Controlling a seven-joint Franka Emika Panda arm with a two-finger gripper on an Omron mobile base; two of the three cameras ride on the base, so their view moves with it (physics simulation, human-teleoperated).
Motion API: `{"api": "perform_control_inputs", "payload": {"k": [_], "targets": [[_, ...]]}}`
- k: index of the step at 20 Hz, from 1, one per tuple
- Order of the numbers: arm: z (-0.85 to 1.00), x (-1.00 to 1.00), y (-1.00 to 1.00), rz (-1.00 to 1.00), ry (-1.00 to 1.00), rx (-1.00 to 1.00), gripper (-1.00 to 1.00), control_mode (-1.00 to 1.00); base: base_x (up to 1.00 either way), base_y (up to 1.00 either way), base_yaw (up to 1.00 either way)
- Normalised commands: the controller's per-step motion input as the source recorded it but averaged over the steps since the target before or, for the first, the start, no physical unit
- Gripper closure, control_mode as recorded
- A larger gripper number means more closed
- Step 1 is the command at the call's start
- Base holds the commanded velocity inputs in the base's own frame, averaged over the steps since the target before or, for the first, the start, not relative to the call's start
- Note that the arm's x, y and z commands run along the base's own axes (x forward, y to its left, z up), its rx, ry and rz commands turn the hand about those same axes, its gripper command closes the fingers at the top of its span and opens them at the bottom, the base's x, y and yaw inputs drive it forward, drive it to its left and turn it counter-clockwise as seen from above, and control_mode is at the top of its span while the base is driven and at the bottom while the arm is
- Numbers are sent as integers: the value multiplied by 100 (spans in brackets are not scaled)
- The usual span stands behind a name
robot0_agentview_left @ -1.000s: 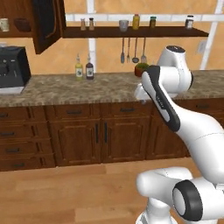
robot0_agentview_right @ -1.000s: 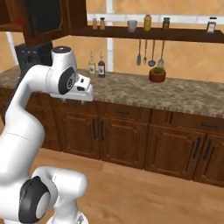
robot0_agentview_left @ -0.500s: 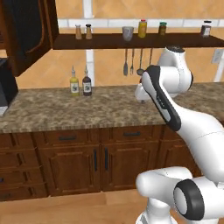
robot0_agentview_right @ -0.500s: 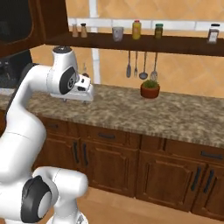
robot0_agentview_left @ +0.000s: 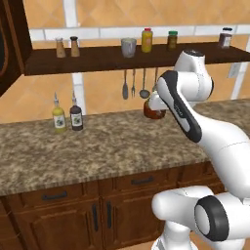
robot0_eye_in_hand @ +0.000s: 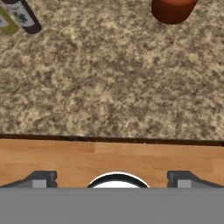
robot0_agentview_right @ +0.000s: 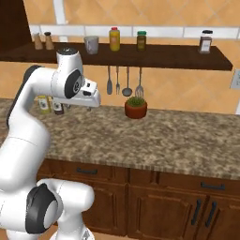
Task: Gather all objects into one cabinet and sort the glasses and bowls to opposite sides.
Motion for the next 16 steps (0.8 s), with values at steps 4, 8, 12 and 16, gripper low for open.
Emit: {"api": "perform_control_inputs", "payload": {"k": [4,8,12,16], "targets": [[0,0,0,0,0,0,-100,100,53,53,-36],[0,0,0,0,0,0,-100,100,100,-22,-23],[0,0,0,0,0,0,-100,100,82,21,-9],[0,0,0,0,0,0,-100,100,48,89,1]]}}
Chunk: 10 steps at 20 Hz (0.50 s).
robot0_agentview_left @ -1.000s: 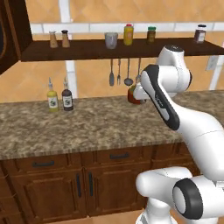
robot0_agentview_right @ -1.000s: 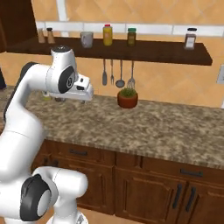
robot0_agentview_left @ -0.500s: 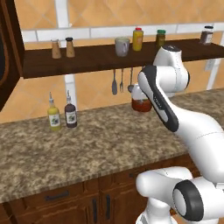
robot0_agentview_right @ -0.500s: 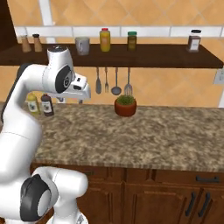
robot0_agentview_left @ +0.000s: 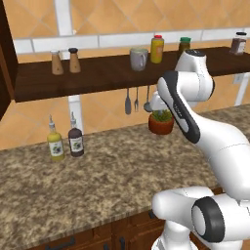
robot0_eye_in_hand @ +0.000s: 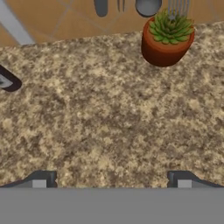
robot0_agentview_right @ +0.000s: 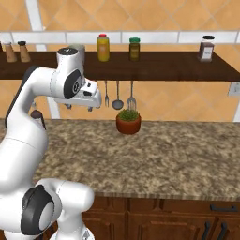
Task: Gather all objects into one cabinet and sort the glasses and bowls to opposite sides.
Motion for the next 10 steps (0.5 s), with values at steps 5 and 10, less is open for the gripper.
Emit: {"api": "perform_control_inputs", "payload": {"k": [5,10], "targets": [[0,0,0,0,0,0,-100,100,9,19,2],[0,0,0,0,0,0,-100,100,0,10,0]]}}
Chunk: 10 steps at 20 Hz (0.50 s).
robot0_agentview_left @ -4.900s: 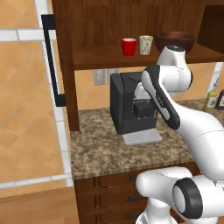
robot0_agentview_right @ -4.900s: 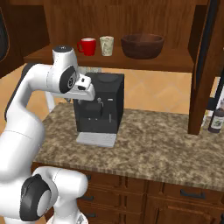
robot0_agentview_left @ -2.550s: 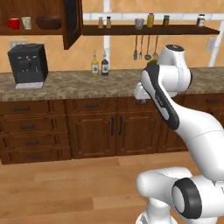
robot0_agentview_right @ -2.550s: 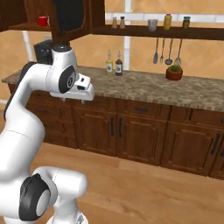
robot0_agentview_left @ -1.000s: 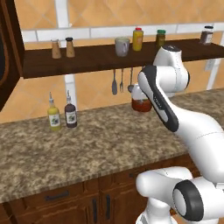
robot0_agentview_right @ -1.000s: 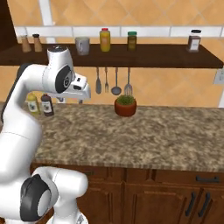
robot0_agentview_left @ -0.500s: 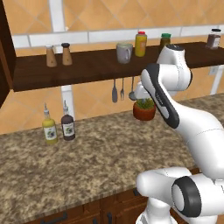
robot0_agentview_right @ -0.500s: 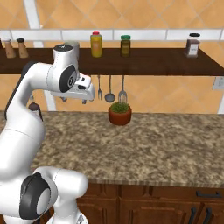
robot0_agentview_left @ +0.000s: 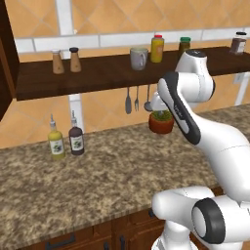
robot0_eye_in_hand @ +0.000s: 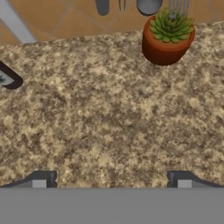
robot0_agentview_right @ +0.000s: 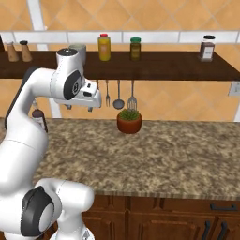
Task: Gather all objects into one cabinet and sort the glasses and bowls to opposite sides.
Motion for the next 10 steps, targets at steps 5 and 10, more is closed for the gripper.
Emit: {"api": "perform_control_inputs", "payload": {"k": [5,10], "targets": [[0,0,0,0,0,0,-100,100,-10,15,0],[0,0,0,0,0,0,-100,100,-30,26,0]]}}
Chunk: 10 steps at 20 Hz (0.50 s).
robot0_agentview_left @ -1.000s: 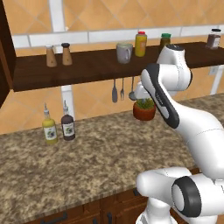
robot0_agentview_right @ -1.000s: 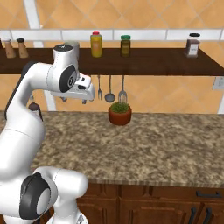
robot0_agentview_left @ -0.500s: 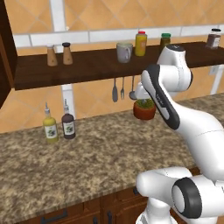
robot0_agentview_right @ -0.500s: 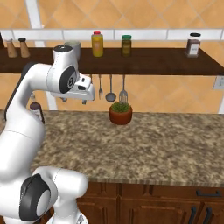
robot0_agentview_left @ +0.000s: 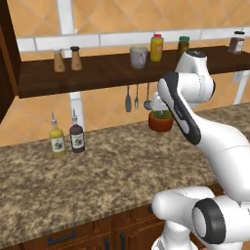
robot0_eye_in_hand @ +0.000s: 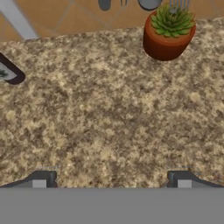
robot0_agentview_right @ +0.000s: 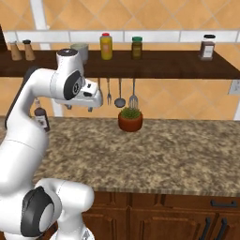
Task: Gather all objects into one cabinet and sort the glasses and bowls to opposite sides.
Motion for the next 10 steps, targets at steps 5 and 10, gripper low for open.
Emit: {"api": "perform_control_inputs", "payload": {"k": [5,10], "targets": [[0,-27,32,0,-6,0,-100,-100,0,0,0],[22,-2,37,0,-33,-13,-100,-100,0,0,0]]}}
